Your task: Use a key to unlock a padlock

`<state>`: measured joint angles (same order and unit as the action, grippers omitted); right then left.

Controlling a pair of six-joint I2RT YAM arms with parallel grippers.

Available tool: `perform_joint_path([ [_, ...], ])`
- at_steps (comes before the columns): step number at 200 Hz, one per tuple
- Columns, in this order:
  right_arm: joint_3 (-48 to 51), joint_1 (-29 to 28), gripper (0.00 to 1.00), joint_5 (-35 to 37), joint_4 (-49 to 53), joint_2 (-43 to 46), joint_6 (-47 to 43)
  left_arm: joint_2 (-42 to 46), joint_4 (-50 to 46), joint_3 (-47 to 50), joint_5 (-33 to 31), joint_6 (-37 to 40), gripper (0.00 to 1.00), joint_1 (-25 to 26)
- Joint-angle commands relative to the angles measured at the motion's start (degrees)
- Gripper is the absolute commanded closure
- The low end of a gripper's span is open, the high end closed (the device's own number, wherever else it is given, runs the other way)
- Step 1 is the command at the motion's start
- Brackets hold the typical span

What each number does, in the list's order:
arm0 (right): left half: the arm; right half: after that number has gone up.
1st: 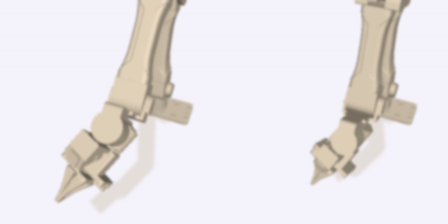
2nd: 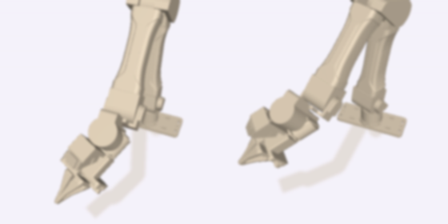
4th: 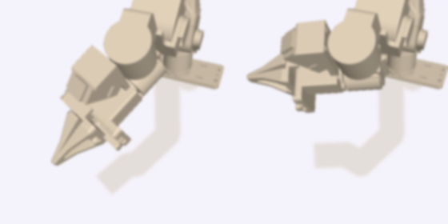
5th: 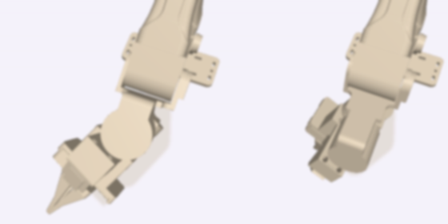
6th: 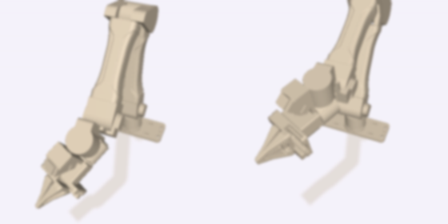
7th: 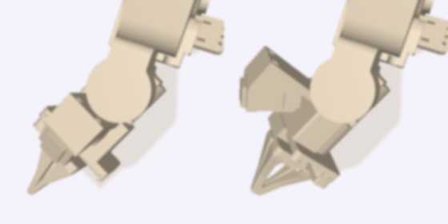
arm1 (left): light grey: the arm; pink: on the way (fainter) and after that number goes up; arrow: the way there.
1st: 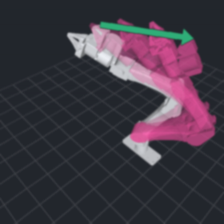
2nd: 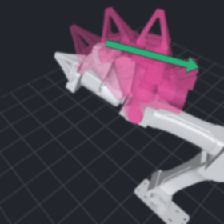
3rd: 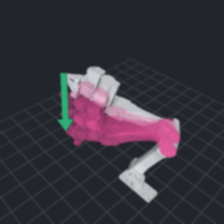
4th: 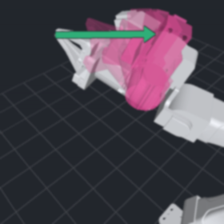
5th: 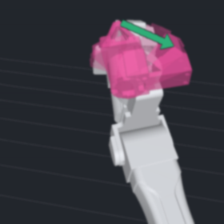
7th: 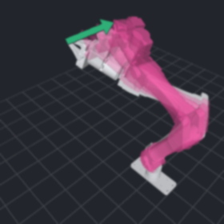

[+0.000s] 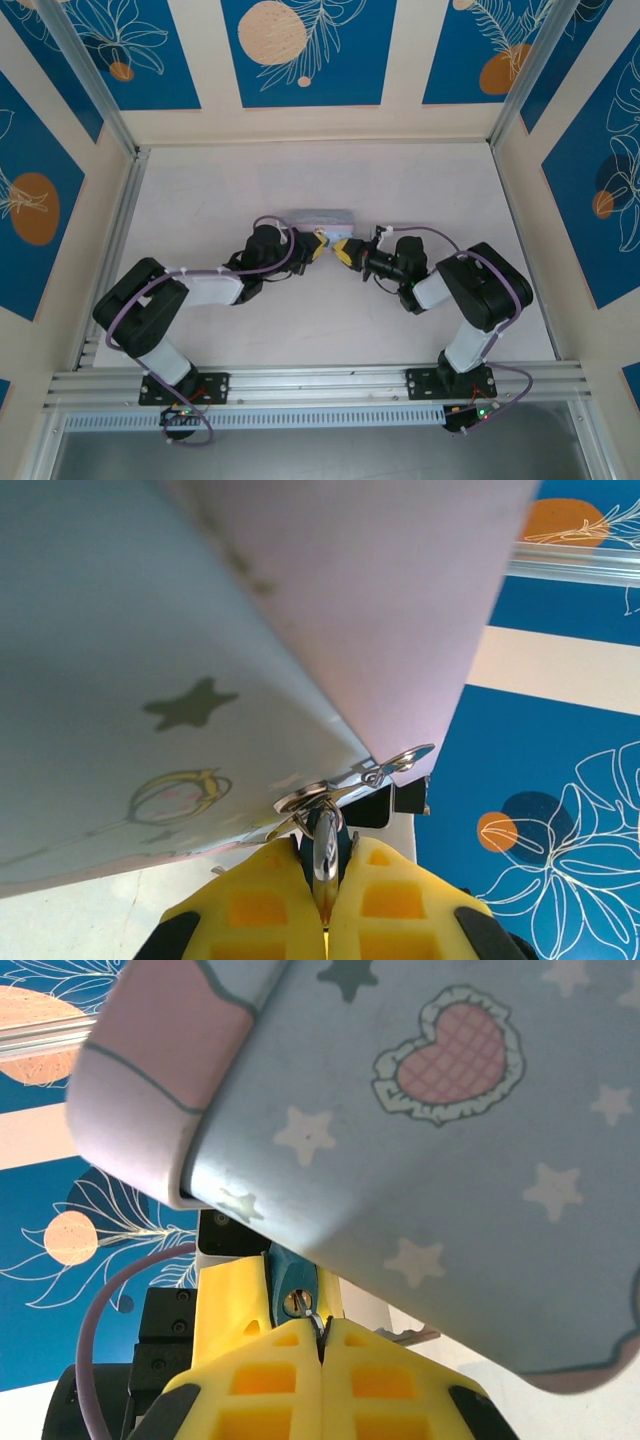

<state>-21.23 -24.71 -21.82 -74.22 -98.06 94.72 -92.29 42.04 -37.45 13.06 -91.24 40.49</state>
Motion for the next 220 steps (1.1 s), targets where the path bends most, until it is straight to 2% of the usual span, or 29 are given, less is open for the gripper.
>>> perform_joint_path([
  [1, -2.67, 0.18, 1.0, -1.38, -2.73, -0.73, -0.86, 1.07, 5.21, -2.86, 6.38, -0.83, 1.0, 1.77],
  [42, -7.28, -1.36, 1.0, -1.73, -5.26, -2.86, 1.65, -0.31, 5.11, -3.36, 7.17, -0.67, 1.0, 2.16],
  [72, -9.9, -1.66, 1.0, -1.95, -1.31, -2.16, 0.53, -0.7, 4.98, -3.39, 7.42, -0.28, 1.0, 2.44],
  [112, -10.13, -1.04, 1.0, -1.91, 3.6, -1.34, -1.38, -0.56, -1.06, -3.53, 8.65, 3.87, 1.0, 2.62],
  [137, -9.97, -0.96, 1.0, -1.93, 6.45, -1.43, -3.05, -1.76, -0.67, -1.36, 6.81, 4.7, 1.0, 2.58],
  [147, -9.35, -0.87, 0.92, -1.82, 6.67, -1.43, -3.46, -2.52, 1.2, -0.09, 5.69, 3.86, 1.0, 2.5],
  [173, -7.62, -0.19, 0.61, -1.73, 6.6, -0.97, -4.18, -4.3, 4.6, 2.05, 2.47, 2.28, 1.0, 2.4],
  [186, -6.42, 0.33, 0.49, -1.91, 7.09, -0.34, -4.94, -4.74, 4.89, 2.38, 1.03, 2.05, 1.0, 2.36],
  [220, -2.16, 1.9, 0.27, -3.43, 12.42, 4.25, -8.35, -5.16, 4.33, 2.61, -1.27, 2.58, 1.0, 1.9],
])
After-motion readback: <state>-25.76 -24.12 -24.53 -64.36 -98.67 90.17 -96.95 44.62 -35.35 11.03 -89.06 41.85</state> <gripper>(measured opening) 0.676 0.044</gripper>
